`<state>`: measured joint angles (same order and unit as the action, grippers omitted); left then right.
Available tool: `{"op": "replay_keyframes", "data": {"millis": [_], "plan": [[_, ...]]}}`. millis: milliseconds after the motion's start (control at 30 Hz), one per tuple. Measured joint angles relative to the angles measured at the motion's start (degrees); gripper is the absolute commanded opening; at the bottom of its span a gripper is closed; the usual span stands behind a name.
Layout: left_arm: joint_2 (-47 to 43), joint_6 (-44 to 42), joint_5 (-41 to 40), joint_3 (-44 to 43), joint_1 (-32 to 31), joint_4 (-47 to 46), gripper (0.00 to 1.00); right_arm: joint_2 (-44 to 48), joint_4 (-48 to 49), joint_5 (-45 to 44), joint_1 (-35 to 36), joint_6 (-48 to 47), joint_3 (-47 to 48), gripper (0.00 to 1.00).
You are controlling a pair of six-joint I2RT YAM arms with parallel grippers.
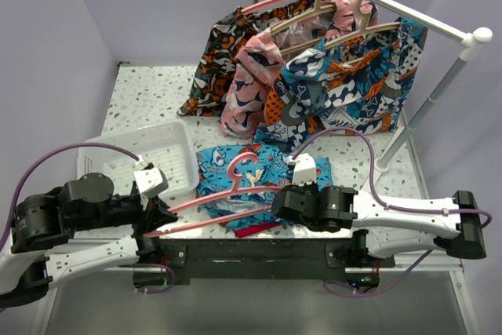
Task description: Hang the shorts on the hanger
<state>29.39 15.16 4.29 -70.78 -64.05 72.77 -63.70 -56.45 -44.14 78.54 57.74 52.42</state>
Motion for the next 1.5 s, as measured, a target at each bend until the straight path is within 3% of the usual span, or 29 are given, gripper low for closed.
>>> {"op": "replay_keyframes", "data": {"millis": [500,933,1133,1433,1500], "plan": [[0.42,-1.11,0.42,-1.27,-0.98,-0.33,0.0,3.8,1.73,1.44,-8.79,-4.57,-1.68,0.0],[3.34,-3.06,-0.46,2.05,-1.03,-4.85,0.0,4.31,4.48,6.56,-9.25,-12.33,3.37,0.0],[2.56,-4.48,-1.99,9.62,-1.01,-17.07,0.0,5.11,4.85,7.72,-9.25,-15.21,11.82,0.0],[6.08,-5.77,-1.38,26.53,-1.01,-40.96,0.0,5.6,4.94,7.61,-9.29,-15.32,12.41,0.0],[7.39,-5.73,-1.62,30.21,-1.03,-45.48,0.0,6.56,5.92,7.5,-9.29,-15.15,11.41,0.04]]}}
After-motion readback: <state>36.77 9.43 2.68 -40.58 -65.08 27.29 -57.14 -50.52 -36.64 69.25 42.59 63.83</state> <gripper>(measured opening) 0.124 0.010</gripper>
